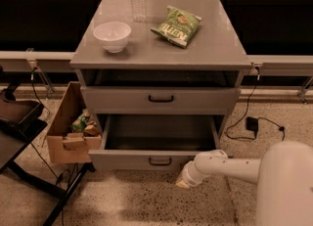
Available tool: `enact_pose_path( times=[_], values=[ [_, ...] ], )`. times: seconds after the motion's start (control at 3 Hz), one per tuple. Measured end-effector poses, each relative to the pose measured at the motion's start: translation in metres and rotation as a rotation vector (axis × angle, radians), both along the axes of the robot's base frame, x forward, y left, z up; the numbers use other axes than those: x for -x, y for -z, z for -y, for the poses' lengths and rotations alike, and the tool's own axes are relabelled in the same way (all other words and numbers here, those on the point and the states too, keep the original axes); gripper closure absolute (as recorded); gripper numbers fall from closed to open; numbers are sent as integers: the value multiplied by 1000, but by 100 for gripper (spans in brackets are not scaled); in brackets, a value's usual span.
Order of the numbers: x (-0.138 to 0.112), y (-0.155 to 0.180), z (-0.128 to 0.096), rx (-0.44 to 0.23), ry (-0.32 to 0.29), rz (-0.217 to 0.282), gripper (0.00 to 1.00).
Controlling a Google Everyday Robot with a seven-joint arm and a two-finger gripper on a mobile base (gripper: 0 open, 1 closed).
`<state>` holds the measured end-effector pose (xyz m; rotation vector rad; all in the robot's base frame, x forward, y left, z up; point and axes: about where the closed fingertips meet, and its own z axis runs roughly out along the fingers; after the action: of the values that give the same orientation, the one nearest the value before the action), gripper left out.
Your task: Close middle drawer
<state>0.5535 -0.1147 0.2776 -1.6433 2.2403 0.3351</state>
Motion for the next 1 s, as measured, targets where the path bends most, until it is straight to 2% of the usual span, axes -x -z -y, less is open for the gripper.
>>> enact_pose_path(
  times=[0.33,1.0],
  values=[
    [-11,-1,2,3,-5,16,100],
    [-61,-12,26,34,7,64,100]
  ],
)
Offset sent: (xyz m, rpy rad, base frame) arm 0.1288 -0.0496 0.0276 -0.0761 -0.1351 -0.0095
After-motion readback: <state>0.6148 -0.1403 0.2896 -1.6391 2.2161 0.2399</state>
